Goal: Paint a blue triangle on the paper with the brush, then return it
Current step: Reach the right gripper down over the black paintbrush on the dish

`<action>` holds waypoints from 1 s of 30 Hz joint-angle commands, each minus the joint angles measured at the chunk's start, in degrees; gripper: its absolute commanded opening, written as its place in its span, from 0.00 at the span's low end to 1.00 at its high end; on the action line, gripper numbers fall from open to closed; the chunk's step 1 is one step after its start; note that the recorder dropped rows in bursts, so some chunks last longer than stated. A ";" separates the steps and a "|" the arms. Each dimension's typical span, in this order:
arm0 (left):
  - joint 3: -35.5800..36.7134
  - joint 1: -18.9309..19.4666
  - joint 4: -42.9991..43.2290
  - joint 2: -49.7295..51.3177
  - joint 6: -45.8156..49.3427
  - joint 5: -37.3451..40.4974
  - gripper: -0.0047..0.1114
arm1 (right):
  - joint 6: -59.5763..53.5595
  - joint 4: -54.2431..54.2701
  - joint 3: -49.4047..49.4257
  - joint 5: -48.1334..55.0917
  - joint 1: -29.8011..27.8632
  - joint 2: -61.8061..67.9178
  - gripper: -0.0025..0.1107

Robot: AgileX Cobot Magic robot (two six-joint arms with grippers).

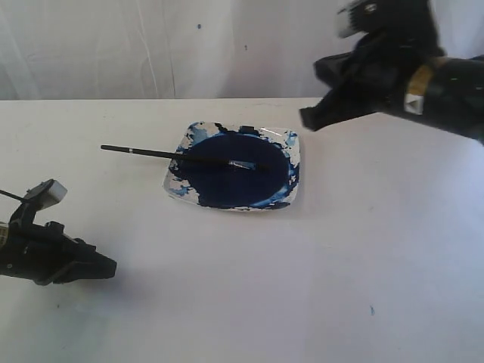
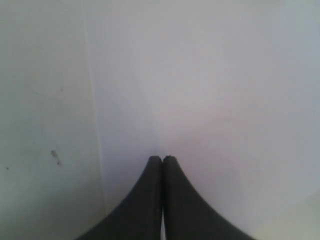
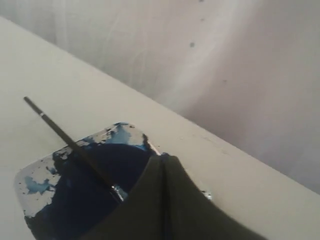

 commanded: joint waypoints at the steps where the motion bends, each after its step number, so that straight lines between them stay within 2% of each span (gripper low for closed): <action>1: 0.53 -0.08 -0.07 -0.20 0.38 0.10 0.04 | 0.25 -1.74 -7.72 -1.60 3.86 11.30 0.02; 6: 0.53 -0.08 -0.07 -0.20 0.38 0.10 0.04 | 0.25 -2.88 -16.80 -0.93 8.03 20.85 0.03; 11: 0.53 -0.08 -0.07 -0.20 0.38 0.10 0.04 | 0.09 -2.88 -25.72 1.16 12.28 27.90 0.13; 15: 0.53 -0.08 -0.07 -0.20 0.38 0.10 0.04 | -2.50 -3.09 -31.17 1.31 14.68 33.55 0.30; 19: 0.53 -0.08 -0.07 -0.20 0.38 0.10 0.04 | -10.80 -3.09 -35.37 1.21 16.50 38.44 0.56; 20: 0.53 -0.08 -0.07 -0.20 0.38 0.10 0.04 | -13.46 -3.09 -36.40 1.32 16.84 39.66 0.60; 26: 0.53 -0.08 -0.07 -0.20 0.38 0.10 0.04 | -18.36 -2.67 -43.89 3.68 17.53 46.49 0.62; 30: 0.53 -0.08 -0.07 -0.20 0.38 0.10 0.04 | -19.04 -2.63 -50.15 6.46 19.40 51.04 0.69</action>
